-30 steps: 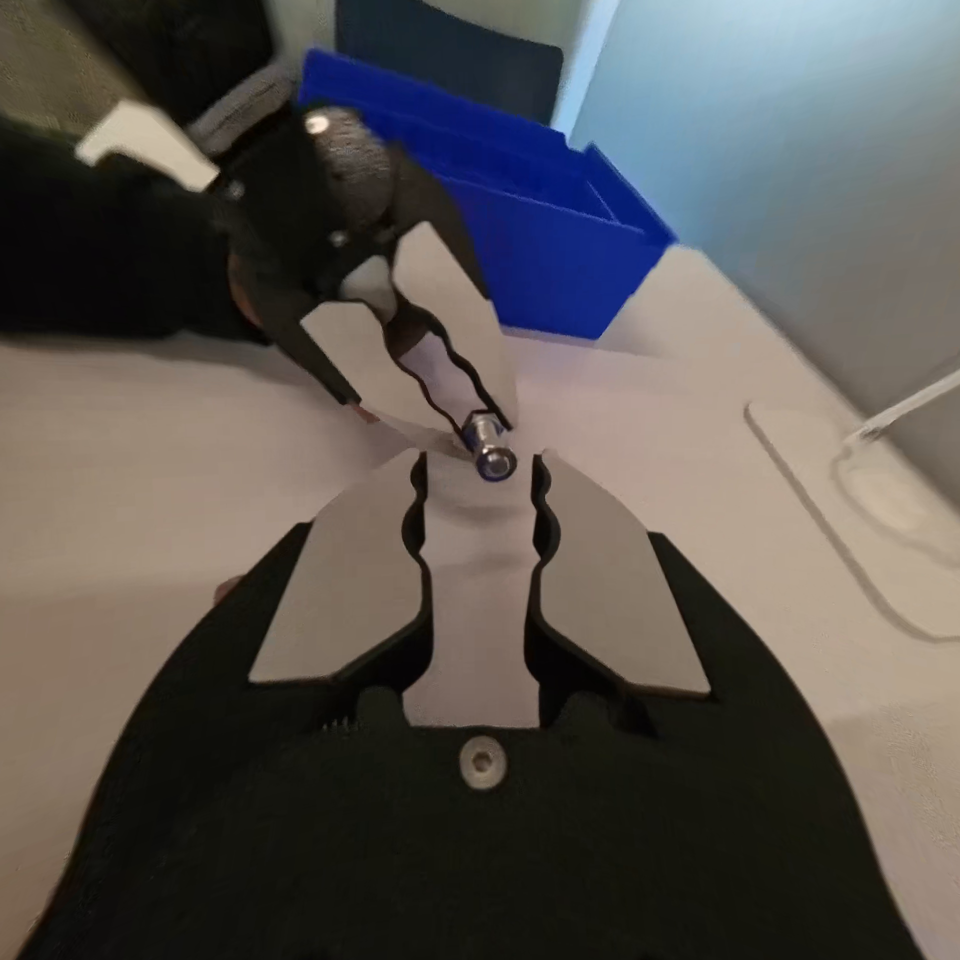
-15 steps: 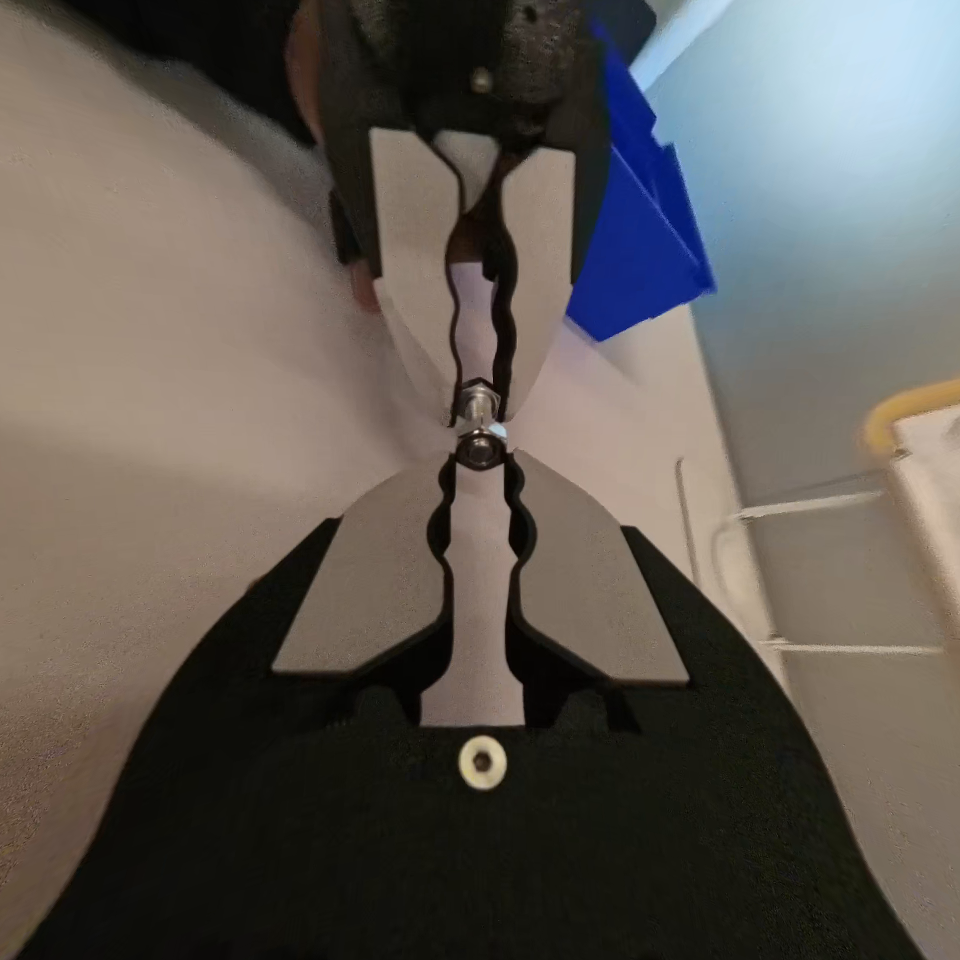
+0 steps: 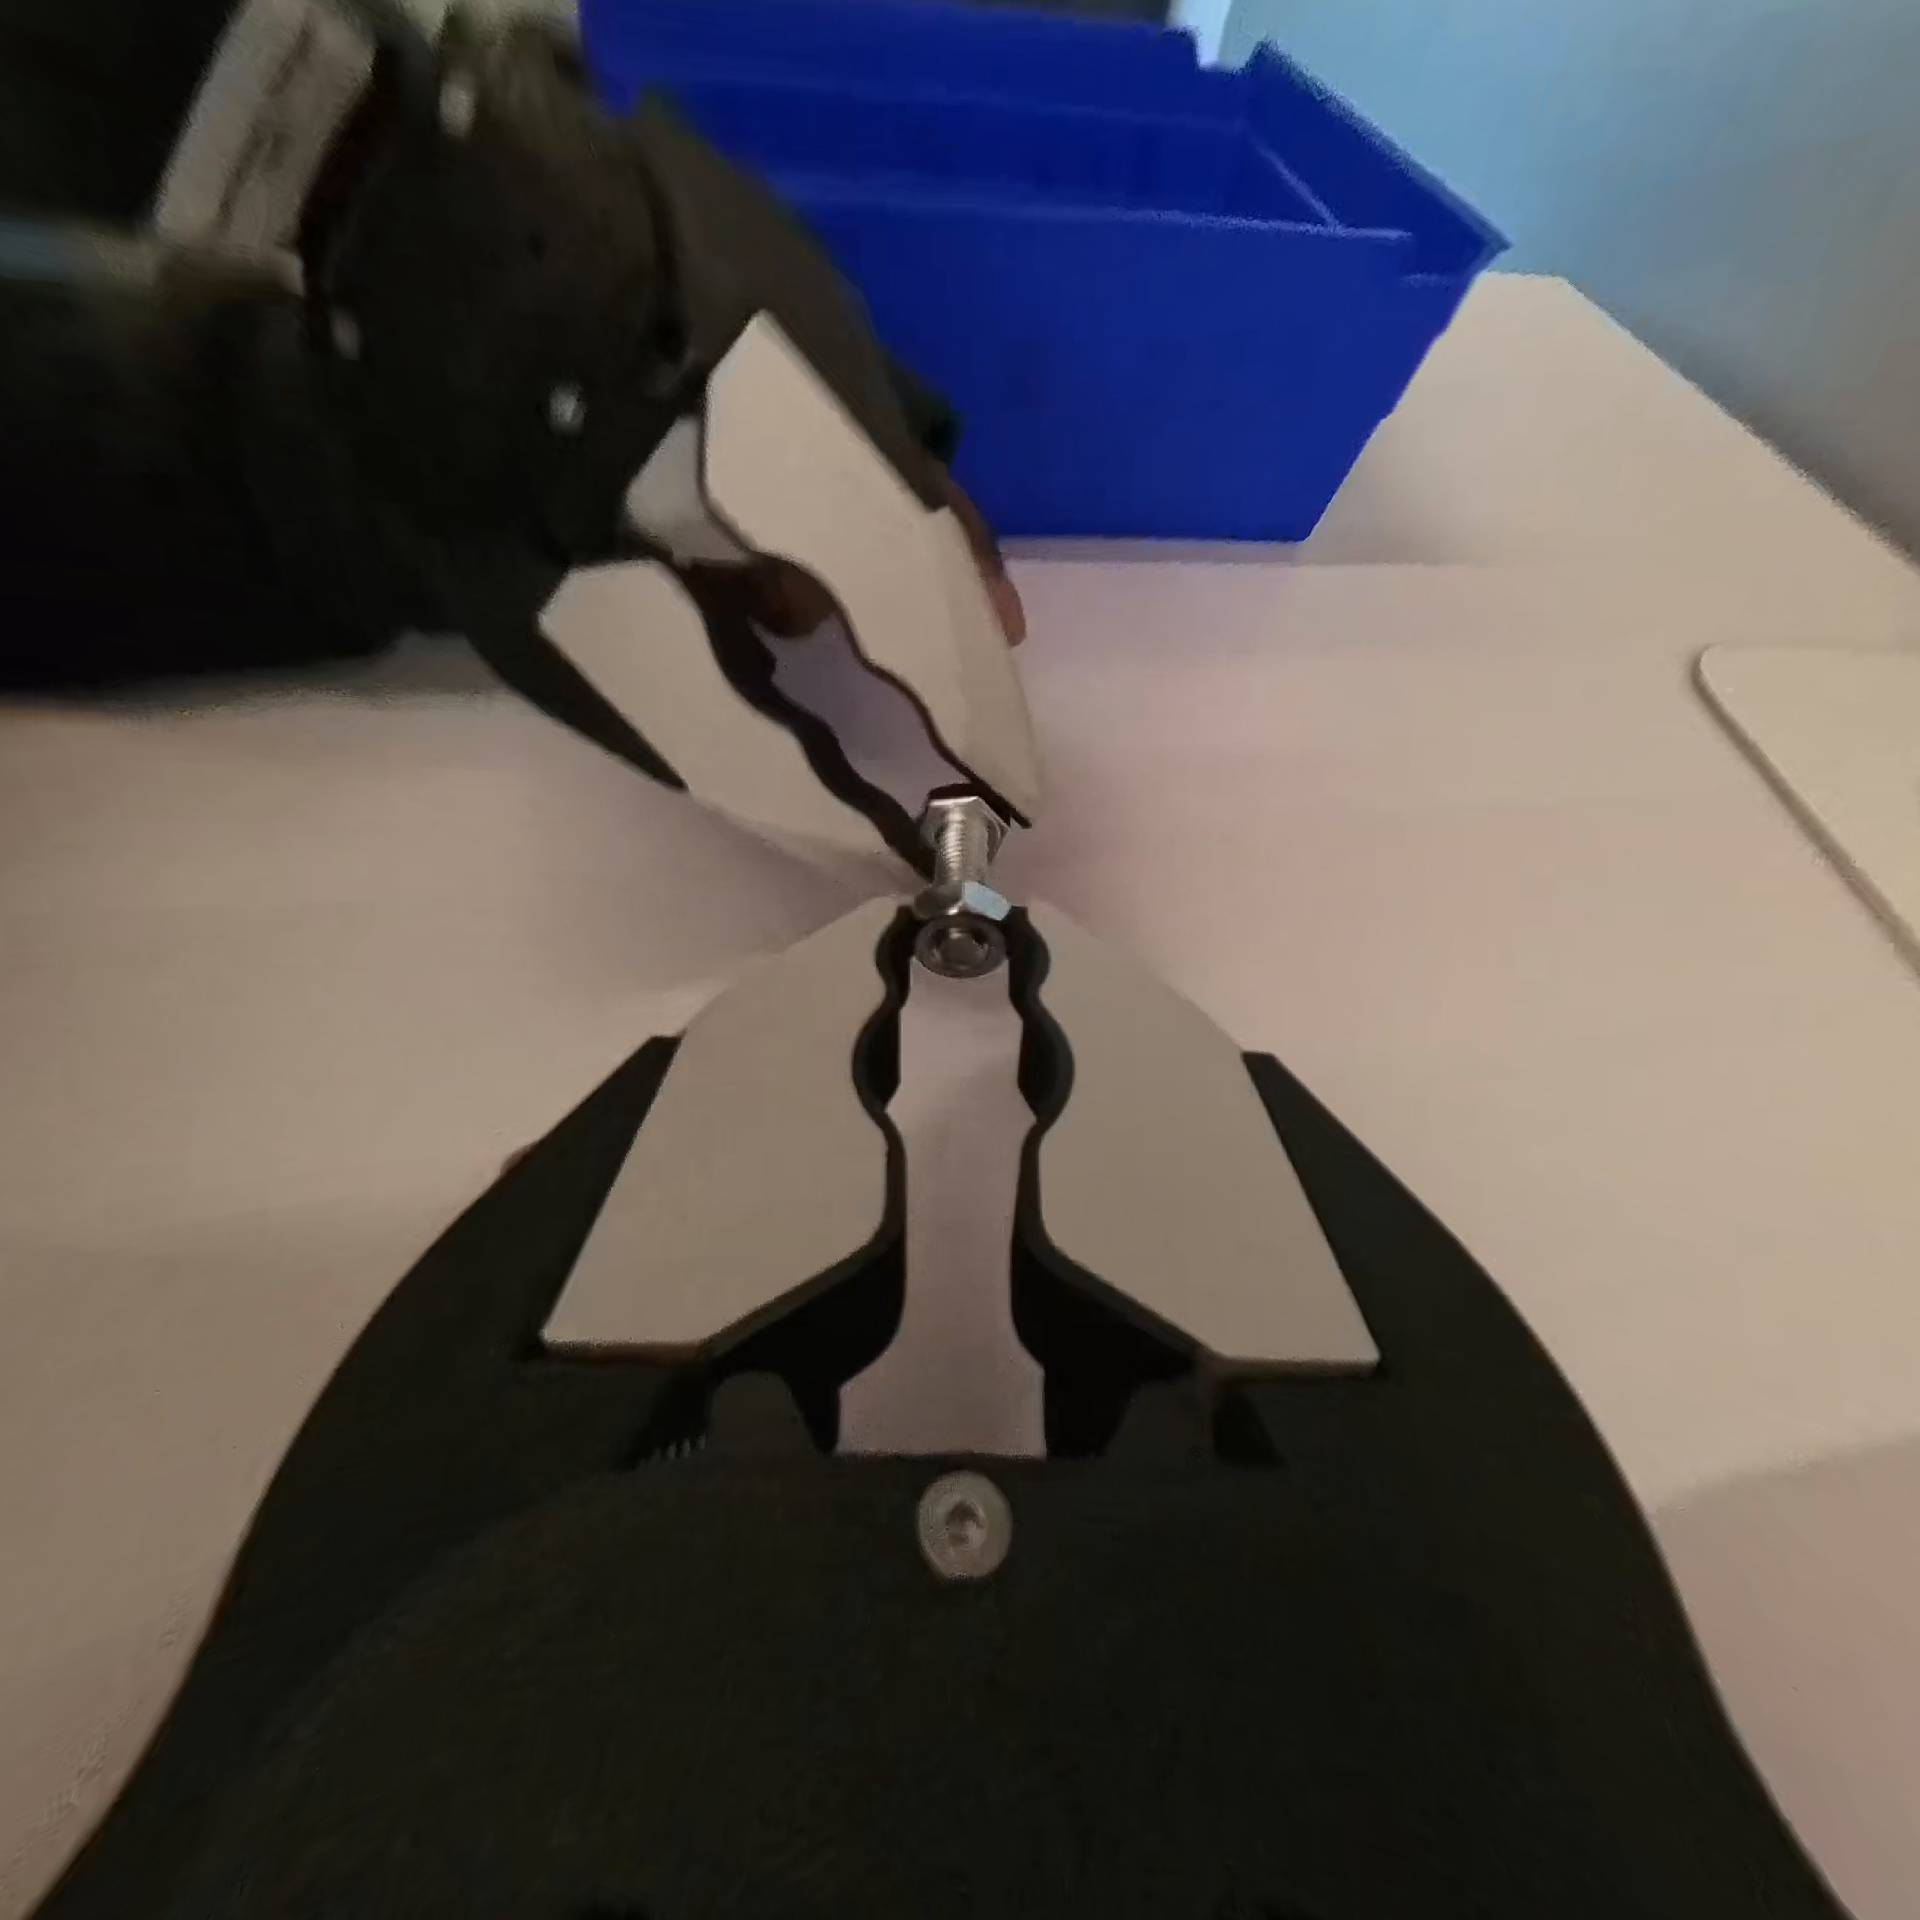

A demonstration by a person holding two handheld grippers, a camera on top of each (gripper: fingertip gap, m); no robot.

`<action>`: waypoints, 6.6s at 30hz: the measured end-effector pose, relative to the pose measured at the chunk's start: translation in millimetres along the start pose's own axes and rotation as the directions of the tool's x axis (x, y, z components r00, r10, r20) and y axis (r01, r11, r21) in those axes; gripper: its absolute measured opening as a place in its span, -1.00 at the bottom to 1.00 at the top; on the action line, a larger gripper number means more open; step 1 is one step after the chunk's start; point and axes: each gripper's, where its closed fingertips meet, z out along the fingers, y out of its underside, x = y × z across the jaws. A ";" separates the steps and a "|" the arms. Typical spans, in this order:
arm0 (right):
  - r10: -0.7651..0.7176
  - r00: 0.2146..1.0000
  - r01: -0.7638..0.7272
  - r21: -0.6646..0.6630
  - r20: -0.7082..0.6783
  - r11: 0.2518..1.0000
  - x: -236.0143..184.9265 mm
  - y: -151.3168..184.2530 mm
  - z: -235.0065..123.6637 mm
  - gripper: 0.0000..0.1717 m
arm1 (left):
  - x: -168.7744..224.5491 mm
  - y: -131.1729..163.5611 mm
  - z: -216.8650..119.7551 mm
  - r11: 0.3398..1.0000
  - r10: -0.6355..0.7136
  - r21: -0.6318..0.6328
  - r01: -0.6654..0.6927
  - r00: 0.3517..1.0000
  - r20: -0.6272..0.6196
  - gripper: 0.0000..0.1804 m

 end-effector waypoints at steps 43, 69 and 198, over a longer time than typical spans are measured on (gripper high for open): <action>-0.262 0.963 0.261 -0.032 -0.056 0.965 -5.3 1.6 5.3 -0.79 | 10.2 -2.7 -4.6 0.996 -0.085 0.030 0.089 0.991 -0.108 -0.81; -0.752 0.645 0.738 -0.141 -0.140 0.660 -13.2 5.3 8.2 -0.79 | 32.1 1.5 -7.4 0.972 -0.228 -0.020 0.234 0.925 -0.302 -0.81; -0.386 0.891 0.417 0.095 -0.238 0.904 -8.8 -15.1 -14.4 -0.54 | 22.9 -0.3 -5.3 0.983 -0.173 0.024 0.181 0.965 -0.195 -0.81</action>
